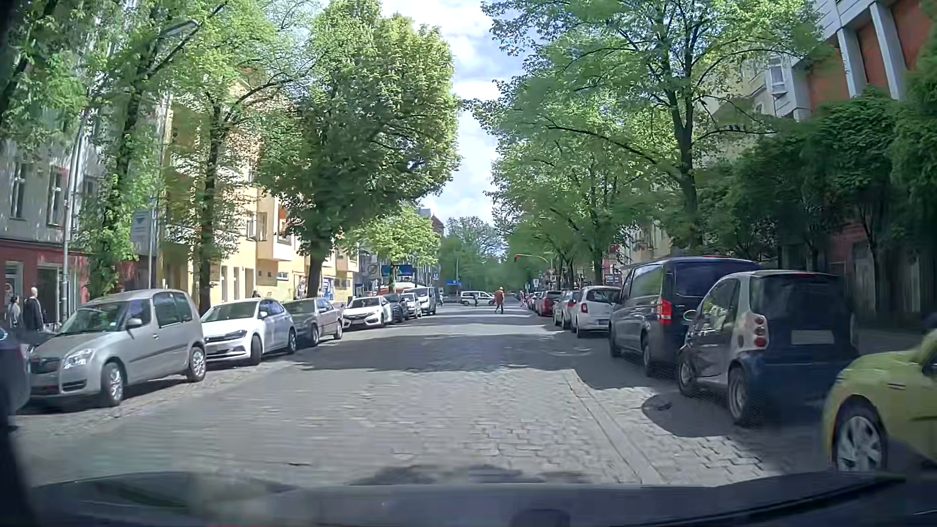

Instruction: Follow the waypoints while adhering to traffic rules and regulations

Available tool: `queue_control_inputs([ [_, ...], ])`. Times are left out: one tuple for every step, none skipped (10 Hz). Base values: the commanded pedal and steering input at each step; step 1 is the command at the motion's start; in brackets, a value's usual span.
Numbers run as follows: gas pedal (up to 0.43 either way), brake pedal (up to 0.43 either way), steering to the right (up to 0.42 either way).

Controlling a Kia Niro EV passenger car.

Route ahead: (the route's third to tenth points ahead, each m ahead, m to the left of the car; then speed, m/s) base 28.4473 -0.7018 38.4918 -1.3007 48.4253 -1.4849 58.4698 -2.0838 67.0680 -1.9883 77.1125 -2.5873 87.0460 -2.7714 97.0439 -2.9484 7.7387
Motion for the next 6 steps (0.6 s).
queue_control_inputs([
  [0.157,0.018,-0.001],
  [0.079,0.018,0.0],
  [0.0,0.018,0.002],
  [0.0,0.018,0.004],
  [0.0,0.018,0.005],
  [0.0,0.018,0.005],
])
